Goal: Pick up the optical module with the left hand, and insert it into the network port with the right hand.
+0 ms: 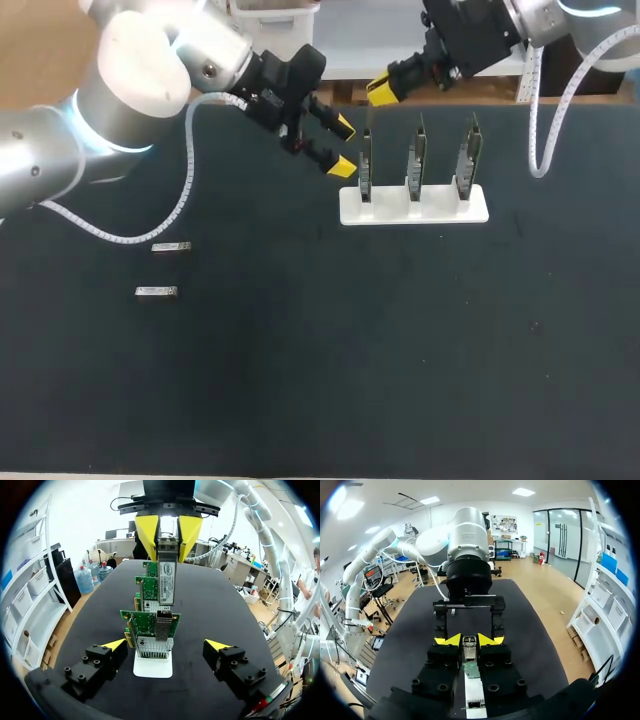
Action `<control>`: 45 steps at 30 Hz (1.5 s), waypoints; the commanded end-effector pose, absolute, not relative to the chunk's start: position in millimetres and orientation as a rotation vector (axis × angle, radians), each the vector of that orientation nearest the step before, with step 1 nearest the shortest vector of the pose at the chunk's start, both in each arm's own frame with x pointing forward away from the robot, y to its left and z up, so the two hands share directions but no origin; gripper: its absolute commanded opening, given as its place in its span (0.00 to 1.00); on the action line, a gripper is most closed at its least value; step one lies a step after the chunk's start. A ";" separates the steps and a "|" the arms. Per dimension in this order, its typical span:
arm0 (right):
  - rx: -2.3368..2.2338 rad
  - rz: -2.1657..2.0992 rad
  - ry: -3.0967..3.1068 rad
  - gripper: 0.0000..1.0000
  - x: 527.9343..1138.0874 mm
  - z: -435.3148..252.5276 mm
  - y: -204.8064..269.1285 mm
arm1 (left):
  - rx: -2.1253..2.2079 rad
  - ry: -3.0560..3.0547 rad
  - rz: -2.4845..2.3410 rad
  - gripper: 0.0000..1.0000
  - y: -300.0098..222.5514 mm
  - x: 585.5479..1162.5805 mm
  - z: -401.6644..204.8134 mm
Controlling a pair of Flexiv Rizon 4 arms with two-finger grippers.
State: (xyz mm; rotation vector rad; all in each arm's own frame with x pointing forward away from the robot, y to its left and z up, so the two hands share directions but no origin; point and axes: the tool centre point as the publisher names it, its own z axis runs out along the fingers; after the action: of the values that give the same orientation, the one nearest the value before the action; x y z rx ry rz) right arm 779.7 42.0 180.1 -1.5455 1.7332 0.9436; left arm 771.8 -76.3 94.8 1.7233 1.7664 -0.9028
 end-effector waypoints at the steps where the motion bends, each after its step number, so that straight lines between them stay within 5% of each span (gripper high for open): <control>1: -1.559 0.929 1.735 0.00 778.2 178.2 44.3 | 1.726 1.770 -0.902 1.00 -77.2 773.3 94.8; 45: -1.598 0.863 1.722 0.00 778.9 176.3 50.1 | 1.726 1.770 -0.902 1.00 -77.2 773.3 94.8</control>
State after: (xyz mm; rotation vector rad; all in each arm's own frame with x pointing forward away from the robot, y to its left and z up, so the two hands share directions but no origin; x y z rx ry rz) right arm 779.0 50.0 176.8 -1.5989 1.7226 0.8636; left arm 771.9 -76.3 94.8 1.7233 1.7663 -0.9027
